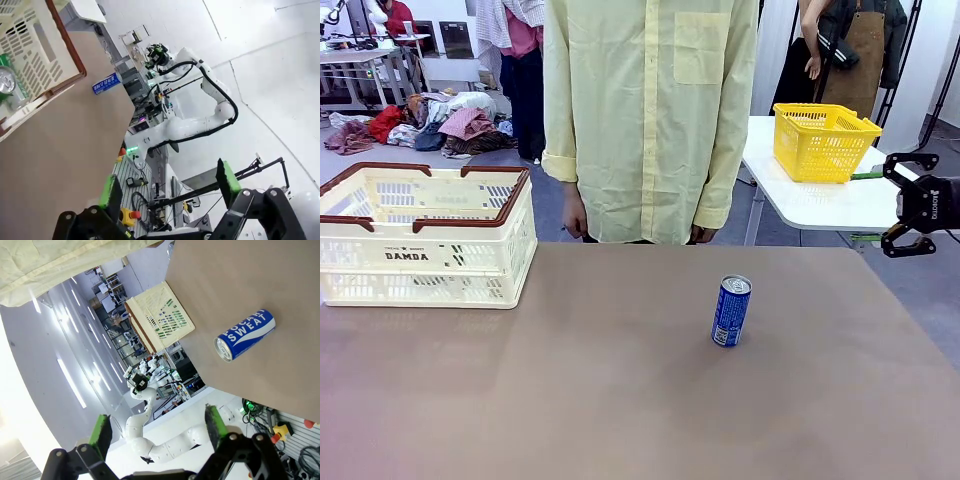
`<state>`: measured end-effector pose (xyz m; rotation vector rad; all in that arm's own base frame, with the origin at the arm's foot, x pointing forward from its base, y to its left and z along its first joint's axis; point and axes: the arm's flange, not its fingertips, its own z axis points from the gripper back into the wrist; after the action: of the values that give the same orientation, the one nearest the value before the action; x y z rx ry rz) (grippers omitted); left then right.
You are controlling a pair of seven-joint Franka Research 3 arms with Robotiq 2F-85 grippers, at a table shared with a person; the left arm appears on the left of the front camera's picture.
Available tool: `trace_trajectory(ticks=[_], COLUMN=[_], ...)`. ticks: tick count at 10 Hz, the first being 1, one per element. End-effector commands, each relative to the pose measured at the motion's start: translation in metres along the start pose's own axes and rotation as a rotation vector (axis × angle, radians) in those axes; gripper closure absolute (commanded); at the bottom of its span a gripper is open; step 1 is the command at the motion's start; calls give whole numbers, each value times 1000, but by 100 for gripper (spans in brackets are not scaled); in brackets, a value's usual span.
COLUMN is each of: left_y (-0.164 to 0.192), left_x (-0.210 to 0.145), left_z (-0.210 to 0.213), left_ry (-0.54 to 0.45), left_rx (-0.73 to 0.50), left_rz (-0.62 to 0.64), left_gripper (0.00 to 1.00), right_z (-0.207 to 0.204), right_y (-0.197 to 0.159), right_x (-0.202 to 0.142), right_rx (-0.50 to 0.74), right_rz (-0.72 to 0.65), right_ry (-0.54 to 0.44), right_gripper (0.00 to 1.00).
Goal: Place the drinks into the Shopping basket.
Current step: Pick up one drink and place it into the Shopping basket.
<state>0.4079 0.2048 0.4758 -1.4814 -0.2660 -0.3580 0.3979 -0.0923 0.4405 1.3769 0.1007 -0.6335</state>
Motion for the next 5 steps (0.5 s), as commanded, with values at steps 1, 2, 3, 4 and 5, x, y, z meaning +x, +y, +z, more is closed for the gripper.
trace_trajectory(ticks=[1, 2, 3, 4, 5], left_y=[-4, -4, -4, -4, -4], left_x=[-3, -3, -3, -3, -3], left_z=[-2, -2, -2, -2, -2], left_ry=[0, 0, 0, 0, 0], left_rx=[-8, -8, -8, -8, -8], left_rz=[4, 4, 4, 4, 4], left_gripper=[0, 0, 0, 0, 0], right_z=[2, 2, 2, 2, 2], right_y=[3, 3, 3, 3, 3], right_x=[-1, -1, -1, -1, -1], right_rx=[-6, -6, -6, -6, -6], right_rz=[4, 4, 4, 4, 4], right_ry=[8, 8, 8, 8, 8], right_gripper=[0, 0, 0, 0, 0])
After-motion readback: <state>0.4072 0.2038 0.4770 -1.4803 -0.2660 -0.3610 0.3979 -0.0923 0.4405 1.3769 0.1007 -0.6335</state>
